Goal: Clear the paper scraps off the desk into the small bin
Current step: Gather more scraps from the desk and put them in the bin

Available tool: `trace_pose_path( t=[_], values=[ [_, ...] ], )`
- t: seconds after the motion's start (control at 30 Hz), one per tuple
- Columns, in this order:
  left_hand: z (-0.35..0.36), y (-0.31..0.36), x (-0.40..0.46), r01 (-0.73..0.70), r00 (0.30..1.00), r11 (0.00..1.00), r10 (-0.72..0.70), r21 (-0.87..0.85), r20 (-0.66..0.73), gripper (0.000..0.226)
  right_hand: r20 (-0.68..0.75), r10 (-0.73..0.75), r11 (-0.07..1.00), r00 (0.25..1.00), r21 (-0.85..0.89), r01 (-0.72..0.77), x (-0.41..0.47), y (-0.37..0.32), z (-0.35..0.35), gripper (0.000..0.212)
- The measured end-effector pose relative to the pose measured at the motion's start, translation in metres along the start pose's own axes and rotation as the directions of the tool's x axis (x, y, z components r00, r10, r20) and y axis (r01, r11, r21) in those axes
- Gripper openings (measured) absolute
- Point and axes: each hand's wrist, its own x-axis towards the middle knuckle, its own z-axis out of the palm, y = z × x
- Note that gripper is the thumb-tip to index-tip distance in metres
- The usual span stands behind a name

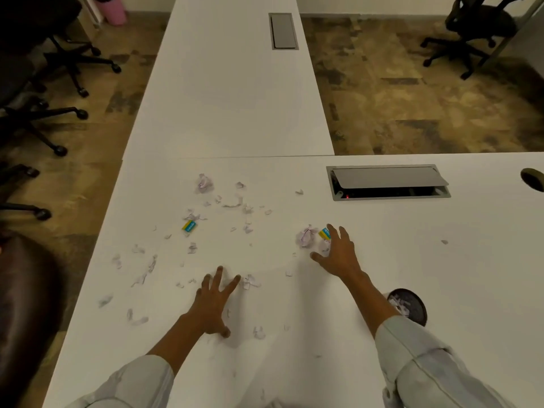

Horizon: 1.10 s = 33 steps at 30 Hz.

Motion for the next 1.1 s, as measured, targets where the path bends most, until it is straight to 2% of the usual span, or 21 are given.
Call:
trace_pose_path(
  t=[0.1, 0.2, 0.33, 0.4, 0.47, 0.5, 0.6, 0.67, 0.77, 0.9, 0.93, 1.0, 1.1],
  values=[
    [0.005, 0.003, 0.006, -0.057, 0.997, 0.998, 0.058, 0.018, -0.057, 0.124, 0.061, -0.024, 0.988, 0.998, -0.148, 0.033, 0.027, -0.009, 0.01, 0.096],
    [0.011, 0.012, 0.009, -0.115, 0.989, 0.99, 0.122, 0.087, -0.077, 0.114, 0.089, -0.002, 0.982, 0.996, -0.187, 0.018, 0.041, -0.018, 0.021, 0.079],
    [0.023, 0.023, 0.008, -0.135, 0.98, 0.979, 0.155, 0.155, -0.123, 0.097, -0.019, -0.206, 0.942, 0.978, -0.275, 0.193, 0.029, -0.016, 0.045, 0.051],
    [0.031, 0.028, 0.006, -0.126, 0.965, 0.981, 0.156, 0.146, -0.21, 0.085, -0.027, -0.263, 0.946, 0.964, -0.205, 0.252, 0.015, -0.009, 0.058, 0.046],
    [0.029, 0.031, -0.001, -0.107, 0.965, 0.967, 0.157, 0.232, -0.211, 0.069, -0.05, -0.254, 0.957, 0.966, -0.156, 0.244, -0.004, -0.002, 0.065, 0.033],
    [0.031, 0.032, -0.003, -0.105, 0.961, 0.97, 0.156, 0.217, -0.229, 0.062, -0.074, -0.264, 0.959, 0.962, -0.128, 0.253, -0.012, 0.0, 0.067, 0.026],
    [0.03, 0.036, -0.011, -0.132, 0.957, 0.984, 0.158, 0.118, -0.245, 0.045, -0.137, -0.254, 0.965, 0.958, 0.028, 0.26, -0.034, 0.006, 0.068, 0.024],
    [0.031, 0.037, -0.014, -0.12, 0.961, 0.991, 0.102, -0.057, -0.255, 0.012, -0.189, -0.218, 0.953, 0.957, 0.171, 0.251, -0.049, 0.01, 0.064, 0.02],
    [0.036, 0.039, -0.014, -0.054, 0.938, 0.97, -0.031, -0.235, -0.346, 0.025, -0.201, -0.106, 0.908, 0.974, 0.38, 0.177, -0.075, 0.013, 0.052, 0.018],
    [0.021, 0.062, -0.016, -0.068, 0.9, 0.894, -0.136, -0.442, -0.414, 0.017, -0.064, 0.074, 0.761, 0.995, 0.649, -0.015, -0.111, 0.022, 0.021, 0.01],
    [0.016, 0.071, -0.016, -0.087, 0.89, 0.879, -0.142, -0.469, -0.433, 0.015, -0.036, 0.086, 0.71, 0.996, 0.703, -0.036, -0.12, 0.026, 0.011, 0.006],
    [0.006, 0.095, -0.016, -0.153, 0.882, 0.855, -0.108, -0.496, -0.458, 0.012, -0.038, 0.097, 0.634, 0.995, 0.773, -0.033, -0.138, 0.038, -0.009, 0.009],
    [-0.007, 0.139, -0.016, -0.258, 0.873, 0.812, -0.037, -0.523, -0.487, 0.011, -0.137, 0.228, 0.635, 0.964, 0.772, -0.041, -0.163, 0.06, -0.037, 0.013]
  ],
)
